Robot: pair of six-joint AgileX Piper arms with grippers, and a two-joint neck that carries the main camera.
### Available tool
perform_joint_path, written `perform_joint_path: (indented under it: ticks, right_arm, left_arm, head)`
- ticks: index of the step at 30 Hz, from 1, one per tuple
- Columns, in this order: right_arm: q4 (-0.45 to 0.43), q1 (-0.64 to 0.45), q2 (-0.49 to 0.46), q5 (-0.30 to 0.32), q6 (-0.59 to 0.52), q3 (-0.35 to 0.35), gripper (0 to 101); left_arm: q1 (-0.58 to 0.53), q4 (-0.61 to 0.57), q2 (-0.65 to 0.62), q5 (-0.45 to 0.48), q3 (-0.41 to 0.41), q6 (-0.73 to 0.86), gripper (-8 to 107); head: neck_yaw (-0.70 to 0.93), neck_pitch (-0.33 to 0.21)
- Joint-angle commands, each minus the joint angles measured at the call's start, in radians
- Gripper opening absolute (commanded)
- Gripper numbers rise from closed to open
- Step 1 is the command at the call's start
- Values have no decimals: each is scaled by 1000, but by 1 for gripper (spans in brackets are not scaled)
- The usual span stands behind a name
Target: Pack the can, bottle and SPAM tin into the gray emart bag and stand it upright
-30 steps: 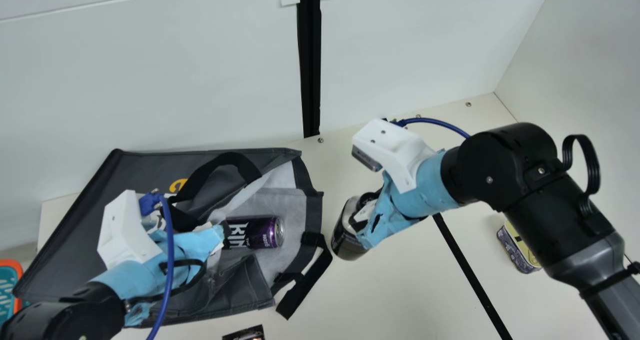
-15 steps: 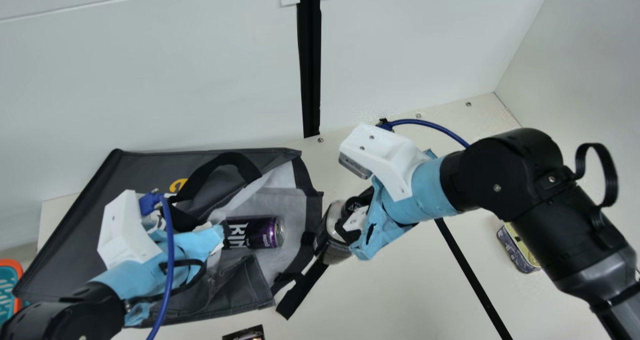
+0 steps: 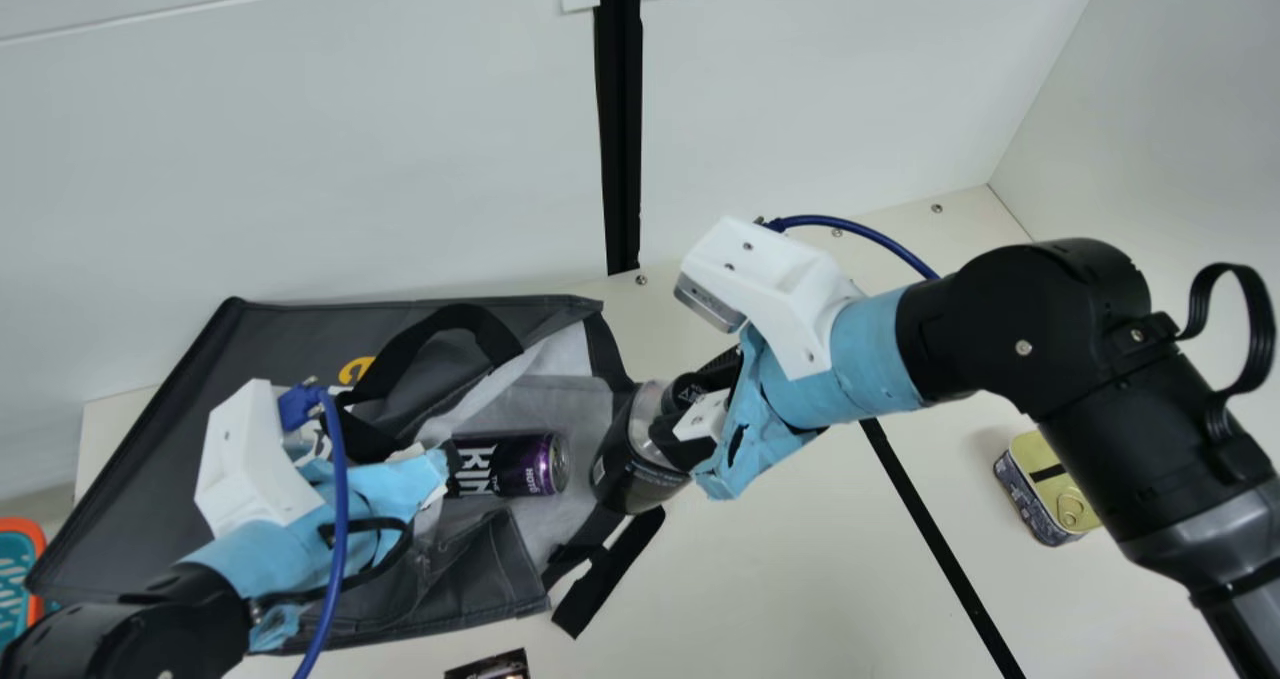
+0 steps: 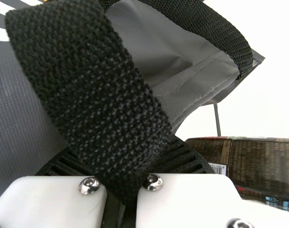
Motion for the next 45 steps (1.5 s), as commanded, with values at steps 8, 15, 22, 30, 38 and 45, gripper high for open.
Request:
perform_joint_path:
  ticks: [8,15,22,30,38,45]
  right_arm:
    - [55,13,12,-86,-24,49,0]
    - [85,36,31,-170,-32,87,0]
    - [106,61,66,-254,-31,104,0]
    - [129,96,115,-352,-22,100,0]
    - [154,139,163,-438,-15,96,0]
    - [184,171,199,-505,-15,115,0]
  left_arm:
    - [0,0,0,0,0,0,-8]
    - [0,0,0,0,0,0,-8]
    - [0,0,0,0,0,0,-8]
    - [0,0,0,0,0,0,-8]
    - [0,0,0,0,0,0,-8]
    - [0,0,0,0,0,0,-8]
  head:
    - [-1,-23]
    - [-1,-23]
    - [-1,-23]
    - [-1,-23]
    - [-1,-23]
    - [-1,-23]
